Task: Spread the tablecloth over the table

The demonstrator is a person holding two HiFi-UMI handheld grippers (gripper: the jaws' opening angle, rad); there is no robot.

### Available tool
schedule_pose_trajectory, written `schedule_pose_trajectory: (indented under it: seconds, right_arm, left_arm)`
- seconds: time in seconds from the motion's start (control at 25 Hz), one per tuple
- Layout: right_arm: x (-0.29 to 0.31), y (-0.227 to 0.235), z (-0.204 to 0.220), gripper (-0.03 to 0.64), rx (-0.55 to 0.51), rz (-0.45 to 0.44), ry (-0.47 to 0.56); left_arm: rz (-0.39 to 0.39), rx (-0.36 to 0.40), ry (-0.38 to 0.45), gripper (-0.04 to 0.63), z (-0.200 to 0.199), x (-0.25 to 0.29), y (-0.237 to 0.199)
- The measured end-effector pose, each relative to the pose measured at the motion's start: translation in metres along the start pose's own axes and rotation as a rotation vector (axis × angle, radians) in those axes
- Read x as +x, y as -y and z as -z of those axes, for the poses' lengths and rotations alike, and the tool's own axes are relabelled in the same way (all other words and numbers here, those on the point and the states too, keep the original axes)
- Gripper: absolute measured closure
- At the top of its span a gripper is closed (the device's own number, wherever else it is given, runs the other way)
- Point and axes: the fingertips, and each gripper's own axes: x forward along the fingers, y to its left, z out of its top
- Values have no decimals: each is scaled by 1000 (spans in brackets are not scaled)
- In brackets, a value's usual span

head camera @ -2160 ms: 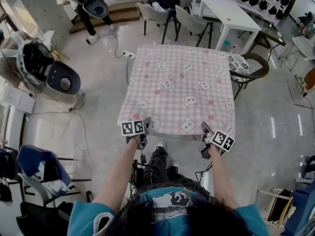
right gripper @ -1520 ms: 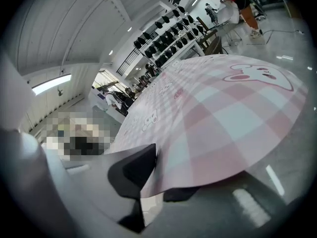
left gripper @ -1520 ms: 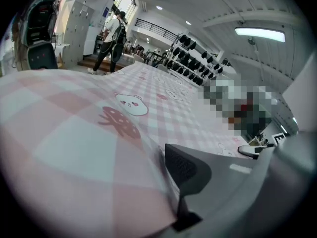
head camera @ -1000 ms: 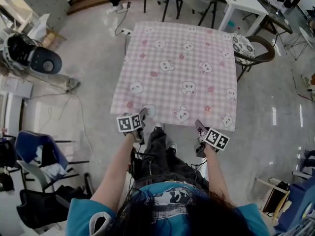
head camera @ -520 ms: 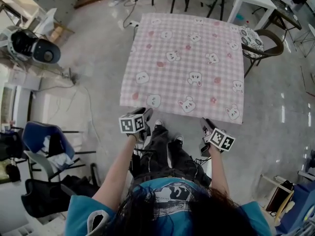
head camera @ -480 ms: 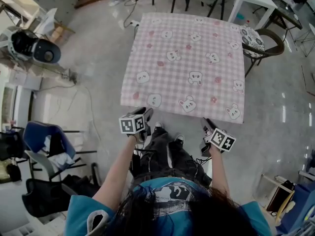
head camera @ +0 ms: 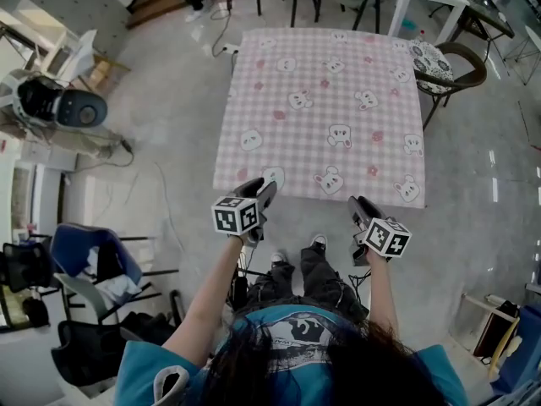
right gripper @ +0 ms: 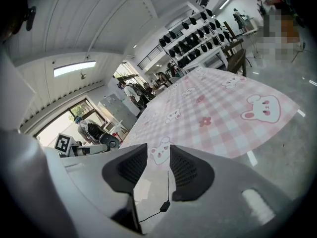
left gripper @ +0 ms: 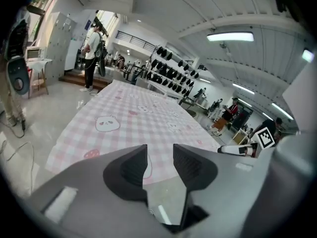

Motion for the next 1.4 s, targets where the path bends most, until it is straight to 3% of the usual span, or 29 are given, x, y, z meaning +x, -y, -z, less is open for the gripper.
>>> schedule_pose_trajectory:
  seconds: [0.16, 0.36, 0.6, 0.88, 1.4]
  right_arm:
    - [-5, -38, -20, 471, -96, -47, 44]
    - [-13, -93, -32, 472, -162, -99, 89]
    - [-32, -162, -29, 479, -241, -172, 130]
    - [-60, -234, -26, 483, -370, -268, 204]
    - [-79, -298, -10, 579, -534, -310, 294]
  left_arm:
    - [86, 76, 76, 420, -30, -17, 20]
    - [153, 210, 96, 439, -44, -52, 30]
    - [232, 253, 219, 476, -63, -112, 39]
    - [307, 379, 307, 496, -73, -158, 62]
    - [380, 436, 393, 558, -69, -206, 85]
